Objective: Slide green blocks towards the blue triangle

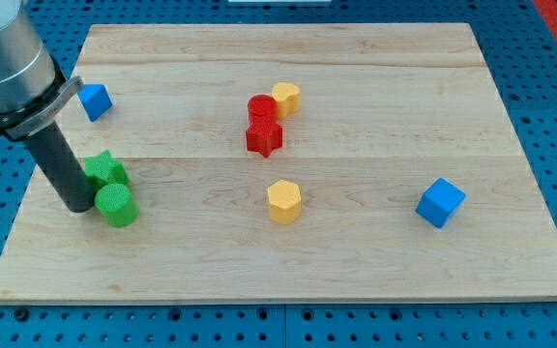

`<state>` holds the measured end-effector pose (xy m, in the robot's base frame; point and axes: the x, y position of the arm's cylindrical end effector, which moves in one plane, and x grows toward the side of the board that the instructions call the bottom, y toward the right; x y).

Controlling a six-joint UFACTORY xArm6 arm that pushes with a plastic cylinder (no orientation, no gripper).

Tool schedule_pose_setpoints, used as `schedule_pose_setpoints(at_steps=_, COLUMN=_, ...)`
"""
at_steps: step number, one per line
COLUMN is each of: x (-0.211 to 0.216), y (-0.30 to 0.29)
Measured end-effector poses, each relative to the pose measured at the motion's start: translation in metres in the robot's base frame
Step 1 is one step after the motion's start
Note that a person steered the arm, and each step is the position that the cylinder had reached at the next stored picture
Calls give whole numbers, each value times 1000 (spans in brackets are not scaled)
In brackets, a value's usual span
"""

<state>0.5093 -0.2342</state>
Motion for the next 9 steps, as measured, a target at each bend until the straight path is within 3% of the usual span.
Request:
schedule_pose_setpoints(at_steps=1, x=45, y=-25)
schedule_pose_setpoints(at_steps=2, x=72, y=35)
schedule_pose_setpoints(at_steps=3, x=62, y=126)
schedule_pose_setpoints(at_steps=5, x=35, y=49)
schedule_pose_setpoints(at_steps=7, x=38, y=54)
schedule_pose_setpoints(at_steps=9, x=-4, y=90)
